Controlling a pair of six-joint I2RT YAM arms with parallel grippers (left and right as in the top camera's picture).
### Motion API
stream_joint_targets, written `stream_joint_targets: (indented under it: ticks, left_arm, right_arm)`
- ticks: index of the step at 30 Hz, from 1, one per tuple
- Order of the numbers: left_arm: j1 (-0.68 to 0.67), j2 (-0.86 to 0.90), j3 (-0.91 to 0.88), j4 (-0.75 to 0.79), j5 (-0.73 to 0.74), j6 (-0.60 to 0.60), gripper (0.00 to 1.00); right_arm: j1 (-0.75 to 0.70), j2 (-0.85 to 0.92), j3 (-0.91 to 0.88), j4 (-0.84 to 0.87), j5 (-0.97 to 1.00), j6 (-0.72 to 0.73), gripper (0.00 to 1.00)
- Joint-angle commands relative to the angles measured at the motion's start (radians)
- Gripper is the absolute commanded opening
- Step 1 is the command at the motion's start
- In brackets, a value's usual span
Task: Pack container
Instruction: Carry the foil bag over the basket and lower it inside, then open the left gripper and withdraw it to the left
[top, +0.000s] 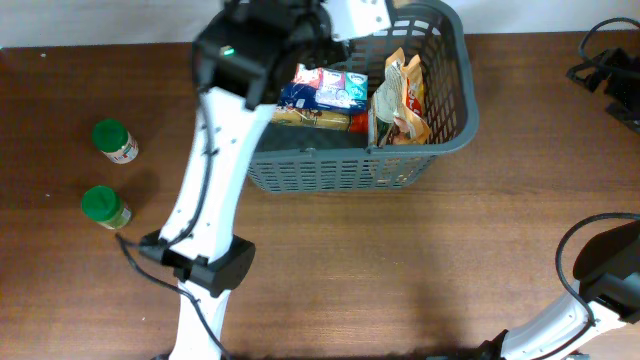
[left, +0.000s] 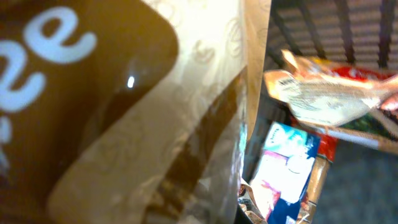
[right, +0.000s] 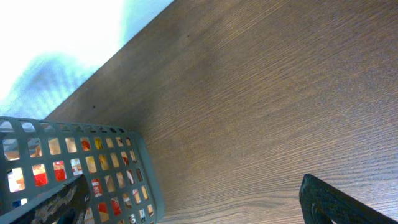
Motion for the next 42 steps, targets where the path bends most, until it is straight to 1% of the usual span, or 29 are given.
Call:
stream_joint_targets:
  ticks: [1, 4, 7, 13, 14, 18, 19, 23, 27, 31, 35, 38, 40, 41, 42]
  left_arm:
    - [0.013, 0.058, -0.157, 0.113, 0.023, 0.143, 0.02]
    - [0.013, 0.101, -0.227, 0.140, 0.021, 0.199, 0.02]
    - [0.013, 0.138, -0.257, 0.131, -0.003, 0.207, 0.02]
    - [0.017, 0.193, -0.273, 0.101, -0.131, 0.222, 0.02]
    - [0.019, 0.199, -0.273, 0.102, -0.141, 0.222, 0.06]
    - [0.028, 0.225, -0.273, 0.102, -0.159, 0.217, 0.31]
    - [0.028, 0.225, -0.273, 0.108, -0.167, 0.217, 0.99]
    - [0.014, 0.224, -0.258, 0.125, -0.167, 0.208, 0.99]
    - [-0.006, 0.224, -0.208, 0.133, -0.167, 0.131, 0.99]
    - [-0.016, 0.224, -0.119, 0.133, -0.166, 0.053, 0.99]
    - [-0.018, 0.222, 0.006, 0.131, -0.167, -0.070, 0.99]
    - [-0.013, 0.215, 0.113, 0.095, -0.167, -0.193, 0.99]
    - [-0.002, 0.211, 0.195, 0.045, -0.186, -0.272, 0.99]
    - [0.012, 0.205, 0.256, -0.010, -0.210, -0.328, 0.99]
    - [0.022, 0.202, 0.294, -0.053, -0.225, -0.346, 0.99]
  right_arm:
    - [0.005, 0.002, -0.005, 0.003, -0.002, -0.003, 0.99]
    - [0.005, 0.002, -0.005, 0.003, -0.002, -0.003, 0.99]
    - [0.005, 0.002, -0.005, 0.003, -0.002, -0.003, 0.99]
    - [0.005, 0.002, -0.005, 0.003, -0.002, -0.003, 0.99]
    - [0.005, 0.002, -0.005, 0.003, -0.002, -0.003, 0.99]
    - [0.005, 0.002, -0.005, 0.003, -0.002, -0.003, 0.99]
    - [0.005, 0.002, -0.005, 0.003, -0.002, -0.003, 0.99]
    - [0.005, 0.002, -0.005, 0.003, -0.002, -0.004, 0.99]
    - [0.005, 0.002, -0.005, 0.003, -0.002, -0.003, 0.99]
    - [0.005, 0.002, -0.005, 0.003, -0.002, -0.003, 0.99]
    - [0.005, 0.002, -0.005, 0.003, -0.002, -0.003, 0.99]
    - [0.005, 0.002, -0.005, 0.003, -0.002, -0.003, 0.99]
    - [0.005, 0.002, -0.005, 0.003, -0.002, -0.003, 0.99]
    - [0.005, 0.002, -0.005, 0.003, -0.002, -0.003, 0.99]
    - [0.005, 0.002, -0.005, 0.003, -0.002, -0.003, 0.99]
